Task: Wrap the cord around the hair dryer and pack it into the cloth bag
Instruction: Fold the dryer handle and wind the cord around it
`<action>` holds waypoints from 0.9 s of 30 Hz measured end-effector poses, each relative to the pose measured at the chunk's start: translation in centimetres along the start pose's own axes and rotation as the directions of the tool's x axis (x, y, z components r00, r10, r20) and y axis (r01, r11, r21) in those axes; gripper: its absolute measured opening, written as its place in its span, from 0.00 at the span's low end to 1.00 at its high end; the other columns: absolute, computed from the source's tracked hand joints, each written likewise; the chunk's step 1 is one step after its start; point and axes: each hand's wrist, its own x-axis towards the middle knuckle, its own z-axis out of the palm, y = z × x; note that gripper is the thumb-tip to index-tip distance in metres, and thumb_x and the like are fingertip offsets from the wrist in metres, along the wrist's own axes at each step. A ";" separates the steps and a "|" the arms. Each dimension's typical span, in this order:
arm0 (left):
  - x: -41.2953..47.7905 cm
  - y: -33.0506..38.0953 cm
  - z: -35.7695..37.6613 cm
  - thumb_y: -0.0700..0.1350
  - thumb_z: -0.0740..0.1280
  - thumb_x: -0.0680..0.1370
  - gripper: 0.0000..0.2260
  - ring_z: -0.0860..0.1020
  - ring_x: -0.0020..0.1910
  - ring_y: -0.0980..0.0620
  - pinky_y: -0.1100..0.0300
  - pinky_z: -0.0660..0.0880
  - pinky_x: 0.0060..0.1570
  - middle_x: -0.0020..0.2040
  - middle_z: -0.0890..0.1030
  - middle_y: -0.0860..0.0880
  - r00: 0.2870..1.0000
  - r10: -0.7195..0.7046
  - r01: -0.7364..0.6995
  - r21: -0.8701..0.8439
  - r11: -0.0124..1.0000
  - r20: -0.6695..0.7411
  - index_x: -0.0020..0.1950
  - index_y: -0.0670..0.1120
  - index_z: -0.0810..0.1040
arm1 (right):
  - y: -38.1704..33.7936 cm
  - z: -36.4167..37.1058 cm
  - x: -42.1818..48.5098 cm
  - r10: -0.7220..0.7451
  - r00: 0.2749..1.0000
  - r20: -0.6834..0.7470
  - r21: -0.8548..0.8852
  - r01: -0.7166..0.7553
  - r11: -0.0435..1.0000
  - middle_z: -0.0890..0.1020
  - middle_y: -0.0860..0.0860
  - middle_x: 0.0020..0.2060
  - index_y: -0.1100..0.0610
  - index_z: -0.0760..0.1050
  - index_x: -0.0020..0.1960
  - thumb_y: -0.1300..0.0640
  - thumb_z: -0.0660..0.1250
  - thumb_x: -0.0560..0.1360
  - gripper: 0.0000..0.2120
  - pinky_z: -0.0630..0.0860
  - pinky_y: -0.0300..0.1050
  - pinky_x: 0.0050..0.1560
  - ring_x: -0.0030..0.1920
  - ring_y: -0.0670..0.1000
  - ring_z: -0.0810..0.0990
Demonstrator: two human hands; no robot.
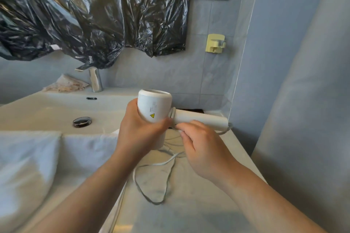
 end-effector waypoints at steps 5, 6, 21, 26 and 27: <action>-3.4 3.8 -2.0 0.57 0.77 0.59 0.28 0.80 0.45 0.54 0.46 0.80 0.46 0.45 0.80 0.57 0.992 0.107 -0.102 0.084 0.991 -0.061 0.55 0.57 0.70 | -2.9 -3.6 -1.8 -0.090 0.996 -0.022 -0.020 0.089 0.996 0.84 0.47 0.51 0.50 0.80 0.57 0.60 0.67 0.74 0.13 0.75 0.44 0.52 0.53 0.49 0.80; -3.9 4.6 -2.3 0.58 0.76 0.59 0.28 0.80 0.45 0.54 0.46 0.80 0.46 0.46 0.80 0.57 0.991 0.122 -0.117 0.093 0.989 -0.058 0.55 0.57 0.70 | -3.4 -4.2 -2.1 -0.128 0.991 -0.049 -0.078 0.124 0.989 0.85 0.47 0.49 0.50 0.80 0.56 0.61 0.67 0.73 0.13 0.77 0.45 0.48 0.51 0.50 0.81; -8.4 11.5 -7.2 0.58 0.77 0.61 0.33 0.76 0.49 0.63 0.63 0.75 0.43 0.51 0.75 0.61 0.926 0.326 -0.353 0.135 0.926 0.191 0.62 0.59 0.67 | -7.6 -13.3 -2.4 0.038 0.997 -0.071 0.123 -0.030 0.992 0.80 0.43 0.38 0.46 0.73 0.37 0.52 0.72 0.73 0.10 0.73 0.41 0.41 0.41 0.42 0.77; -10.2 12.3 -7.7 0.66 0.74 0.57 0.41 0.75 0.55 0.50 0.54 0.72 0.46 0.55 0.76 0.55 0.877 0.472 -0.461 0.436 0.773 0.091 0.65 0.52 0.67 | -8.2 -13.3 -2.5 0.076 0.994 -0.080 0.216 -0.057 0.975 0.82 0.43 0.41 0.48 0.74 0.37 0.55 0.73 0.73 0.09 0.73 0.40 0.45 0.44 0.41 0.79; -10.5 12.5 -7.6 0.66 0.76 0.57 0.44 0.75 0.55 0.49 0.54 0.73 0.46 0.57 0.77 0.54 0.884 0.460 -0.443 0.478 0.759 0.090 0.67 0.51 0.65 | -8.3 -13.3 -2.5 0.081 0.993 -0.083 0.231 -0.060 0.971 0.82 0.43 0.40 0.48 0.74 0.37 0.56 0.73 0.73 0.09 0.73 0.38 0.44 0.43 0.40 0.78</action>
